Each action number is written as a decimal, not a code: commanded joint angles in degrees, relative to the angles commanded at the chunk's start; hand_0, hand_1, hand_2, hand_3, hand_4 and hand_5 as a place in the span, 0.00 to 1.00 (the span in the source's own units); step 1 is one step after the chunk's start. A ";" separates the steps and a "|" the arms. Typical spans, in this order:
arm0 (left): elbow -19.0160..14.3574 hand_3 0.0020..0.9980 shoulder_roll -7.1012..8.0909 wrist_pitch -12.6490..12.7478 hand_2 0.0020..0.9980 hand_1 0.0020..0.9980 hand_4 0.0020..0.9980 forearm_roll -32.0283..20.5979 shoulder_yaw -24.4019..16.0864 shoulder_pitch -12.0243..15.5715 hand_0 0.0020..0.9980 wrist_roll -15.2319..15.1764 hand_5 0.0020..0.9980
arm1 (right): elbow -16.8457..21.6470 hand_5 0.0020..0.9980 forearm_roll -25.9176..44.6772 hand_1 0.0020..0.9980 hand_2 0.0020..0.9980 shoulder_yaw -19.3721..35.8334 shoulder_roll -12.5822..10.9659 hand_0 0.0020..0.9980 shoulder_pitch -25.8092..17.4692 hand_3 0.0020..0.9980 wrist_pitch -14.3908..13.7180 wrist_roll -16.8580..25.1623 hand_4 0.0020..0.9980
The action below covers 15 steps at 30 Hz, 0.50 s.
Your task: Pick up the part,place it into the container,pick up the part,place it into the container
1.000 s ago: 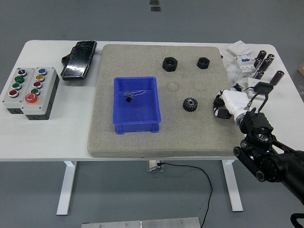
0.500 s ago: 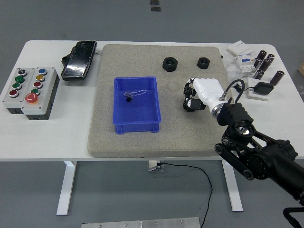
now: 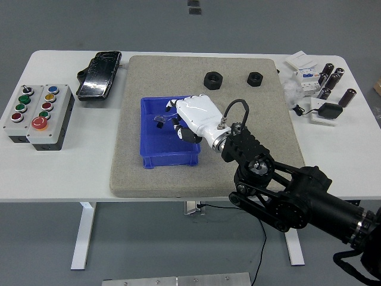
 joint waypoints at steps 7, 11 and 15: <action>0.00 0.62 -0.07 0.01 0.59 0.67 0.71 0.25 -0.16 0.27 0.68 0.12 0.30 | -0.03 0.14 0.19 0.56 0.64 4.26 -1.18 0.33 -0.99 0.68 -0.58 0.07 0.49; 0.00 0.62 -0.10 0.03 0.59 0.67 0.71 0.19 -0.21 0.21 0.68 0.00 0.30 | -0.40 0.15 0.47 0.56 0.65 7.48 -1.54 0.33 -2.06 0.68 -1.35 0.24 0.52; 0.00 0.62 -0.13 0.02 0.59 0.67 0.71 0.24 -0.25 0.26 0.68 0.05 0.30 | -2.86 0.15 1.36 0.56 0.65 8.85 -1.76 0.33 -2.58 0.68 -2.28 0.54 0.52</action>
